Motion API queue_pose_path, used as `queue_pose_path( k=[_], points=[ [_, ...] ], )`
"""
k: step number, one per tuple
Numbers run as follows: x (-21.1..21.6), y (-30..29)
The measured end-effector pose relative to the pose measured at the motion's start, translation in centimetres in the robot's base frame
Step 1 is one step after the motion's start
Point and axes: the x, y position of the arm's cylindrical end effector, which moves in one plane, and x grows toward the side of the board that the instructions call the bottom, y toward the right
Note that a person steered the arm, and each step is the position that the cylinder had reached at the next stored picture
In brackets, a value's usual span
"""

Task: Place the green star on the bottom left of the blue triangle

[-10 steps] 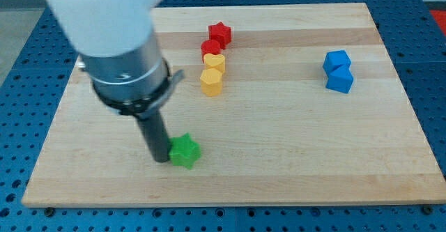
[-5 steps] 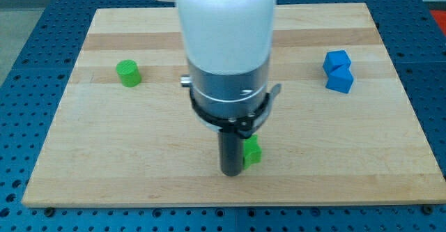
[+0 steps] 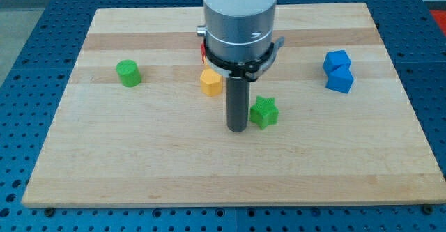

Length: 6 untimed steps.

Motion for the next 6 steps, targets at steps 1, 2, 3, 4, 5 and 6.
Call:
queue_pose_path(
  k=[1, 2, 3, 4, 5, 6],
  points=[
    [-0.7, -0.1],
    [-2.3, 1.1],
    [-2.2, 5.1],
    [-2.2, 9.5],
    [-0.1, 6.8],
    [3.3, 6.9]
  ],
)
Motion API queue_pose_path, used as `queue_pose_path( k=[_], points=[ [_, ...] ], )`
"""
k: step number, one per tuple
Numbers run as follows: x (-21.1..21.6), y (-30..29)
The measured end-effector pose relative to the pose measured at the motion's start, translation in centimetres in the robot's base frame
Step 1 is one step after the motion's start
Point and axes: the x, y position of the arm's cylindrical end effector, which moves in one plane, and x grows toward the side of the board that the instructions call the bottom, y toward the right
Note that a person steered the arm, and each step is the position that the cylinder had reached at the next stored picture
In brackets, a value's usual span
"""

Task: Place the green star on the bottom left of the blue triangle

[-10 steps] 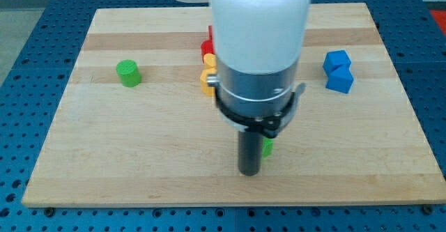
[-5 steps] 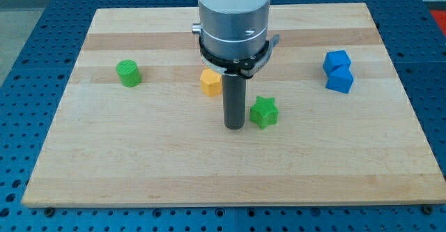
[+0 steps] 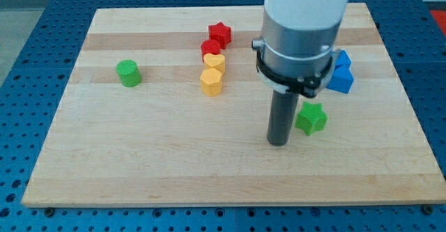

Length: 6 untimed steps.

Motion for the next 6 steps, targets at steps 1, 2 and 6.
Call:
queue_pose_path(
  k=[1, 2, 6],
  points=[
    [0.0, 2.9],
    [-2.0, 5.8],
    [-3.1, -12.3]
  ],
)
